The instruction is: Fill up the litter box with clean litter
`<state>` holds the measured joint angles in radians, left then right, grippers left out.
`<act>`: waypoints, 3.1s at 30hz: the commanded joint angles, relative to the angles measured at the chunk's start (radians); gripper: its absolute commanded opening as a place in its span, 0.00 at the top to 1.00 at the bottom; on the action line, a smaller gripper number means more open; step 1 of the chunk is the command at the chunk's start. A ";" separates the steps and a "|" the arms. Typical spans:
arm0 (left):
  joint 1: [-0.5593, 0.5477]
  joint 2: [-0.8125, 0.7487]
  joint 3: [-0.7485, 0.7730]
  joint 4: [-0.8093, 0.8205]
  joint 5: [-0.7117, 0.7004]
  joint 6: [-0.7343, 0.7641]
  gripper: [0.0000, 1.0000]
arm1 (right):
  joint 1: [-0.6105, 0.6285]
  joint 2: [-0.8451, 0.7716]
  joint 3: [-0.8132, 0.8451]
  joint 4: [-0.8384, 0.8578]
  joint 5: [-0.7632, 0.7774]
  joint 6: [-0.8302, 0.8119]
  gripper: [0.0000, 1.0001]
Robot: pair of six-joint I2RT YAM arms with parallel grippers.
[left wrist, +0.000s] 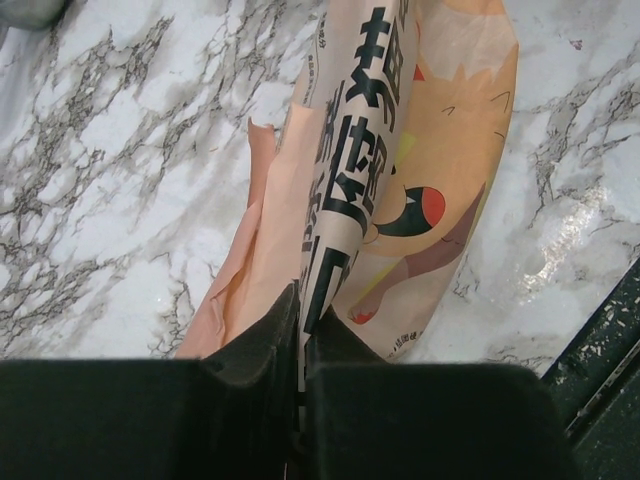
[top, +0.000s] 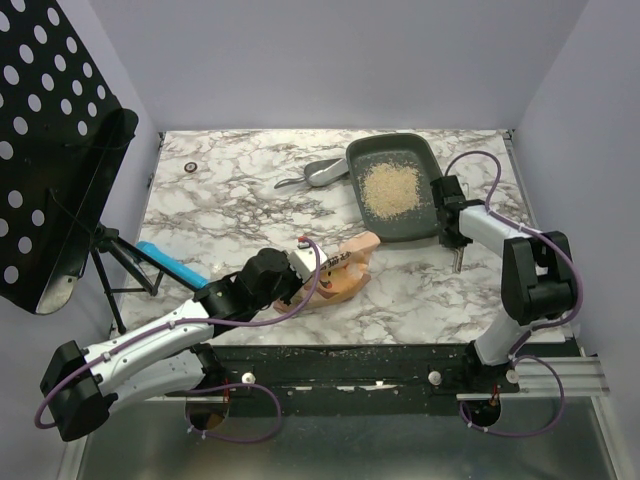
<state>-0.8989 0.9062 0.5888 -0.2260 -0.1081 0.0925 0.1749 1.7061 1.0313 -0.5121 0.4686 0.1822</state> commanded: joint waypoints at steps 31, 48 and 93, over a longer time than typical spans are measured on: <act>-0.003 -0.015 0.396 -0.111 0.217 -0.059 0.48 | 0.250 -0.727 0.150 -0.075 -0.715 -0.142 1.00; 0.008 0.005 0.395 0.401 0.614 -0.433 0.51 | 0.250 -0.872 0.104 0.198 -1.392 0.052 1.00; 0.026 0.039 0.319 0.806 0.717 -0.568 1.00 | 0.296 -0.820 -0.014 0.475 -1.582 0.224 0.89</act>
<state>-0.8783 0.9600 0.8864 0.5602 0.5926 -0.5064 0.4595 0.8642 1.0187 0.0280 -1.1015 0.4423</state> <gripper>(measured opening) 0.041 0.034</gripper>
